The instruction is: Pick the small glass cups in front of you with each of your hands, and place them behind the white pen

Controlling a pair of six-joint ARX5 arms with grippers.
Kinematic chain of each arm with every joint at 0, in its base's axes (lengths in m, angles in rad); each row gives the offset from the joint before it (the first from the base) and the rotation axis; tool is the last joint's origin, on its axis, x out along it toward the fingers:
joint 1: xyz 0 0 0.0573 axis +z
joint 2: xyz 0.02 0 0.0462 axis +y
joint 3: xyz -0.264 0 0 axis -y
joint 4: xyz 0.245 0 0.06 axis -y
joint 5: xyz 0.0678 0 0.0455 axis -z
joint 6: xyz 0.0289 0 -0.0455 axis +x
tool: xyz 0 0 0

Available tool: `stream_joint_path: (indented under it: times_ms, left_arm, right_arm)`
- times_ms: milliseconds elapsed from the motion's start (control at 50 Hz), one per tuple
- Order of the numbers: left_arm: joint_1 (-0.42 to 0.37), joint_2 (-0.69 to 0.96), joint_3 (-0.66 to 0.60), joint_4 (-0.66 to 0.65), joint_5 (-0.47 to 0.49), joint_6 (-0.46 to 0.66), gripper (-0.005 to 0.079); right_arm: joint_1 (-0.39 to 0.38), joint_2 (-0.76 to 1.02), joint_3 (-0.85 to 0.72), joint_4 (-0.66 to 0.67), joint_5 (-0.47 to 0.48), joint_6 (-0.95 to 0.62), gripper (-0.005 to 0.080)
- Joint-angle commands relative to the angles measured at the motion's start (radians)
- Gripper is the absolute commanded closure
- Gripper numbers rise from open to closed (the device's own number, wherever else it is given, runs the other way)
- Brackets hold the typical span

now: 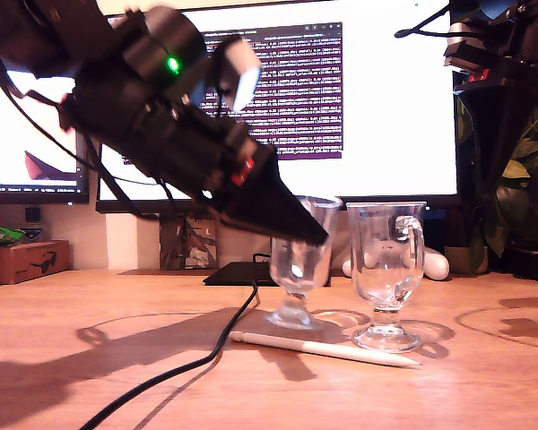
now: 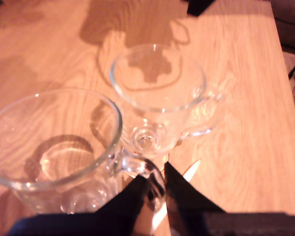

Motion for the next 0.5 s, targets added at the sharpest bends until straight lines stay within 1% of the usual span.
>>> stream_joint_path:
  times_ms: [0,480]
  left_arm:
    - [-0.003,0.003,0.015,0.026,0.011,0.021,0.0763]
    - [0.000,0.018,0.015,0.050,0.018,0.050,0.0763]
  right_arm:
    - [-0.007,-0.005,0.014,0.002,0.000,-0.005,0.0330]
    - [-0.007,-0.005,0.014,0.010,-0.001,-0.006,0.0330]
